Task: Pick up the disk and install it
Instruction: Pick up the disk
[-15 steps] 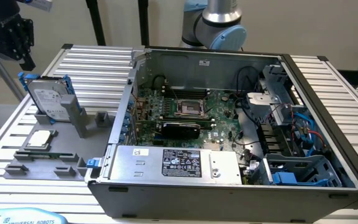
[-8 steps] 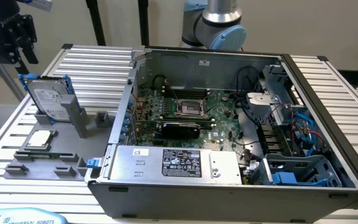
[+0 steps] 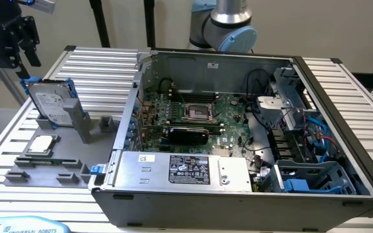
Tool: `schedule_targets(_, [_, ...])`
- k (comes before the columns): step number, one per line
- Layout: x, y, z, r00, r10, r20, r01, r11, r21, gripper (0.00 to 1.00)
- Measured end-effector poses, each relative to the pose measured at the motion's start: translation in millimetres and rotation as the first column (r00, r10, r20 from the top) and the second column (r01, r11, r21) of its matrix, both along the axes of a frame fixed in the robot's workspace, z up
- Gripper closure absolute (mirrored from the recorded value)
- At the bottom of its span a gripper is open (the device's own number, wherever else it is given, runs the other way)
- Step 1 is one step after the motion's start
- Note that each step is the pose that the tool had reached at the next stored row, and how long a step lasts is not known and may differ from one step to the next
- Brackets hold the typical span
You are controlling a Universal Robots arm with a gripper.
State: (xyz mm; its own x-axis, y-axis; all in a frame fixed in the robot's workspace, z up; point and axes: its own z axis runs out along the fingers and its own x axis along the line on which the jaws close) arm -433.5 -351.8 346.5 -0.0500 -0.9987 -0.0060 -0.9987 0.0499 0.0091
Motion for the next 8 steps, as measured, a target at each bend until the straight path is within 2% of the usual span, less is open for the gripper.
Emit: schedule_targets(8, [0.0, 0.0, -9.5, 1.0, 0.0, 0.0, 0.0, 1.0, 0.0, 0.46])
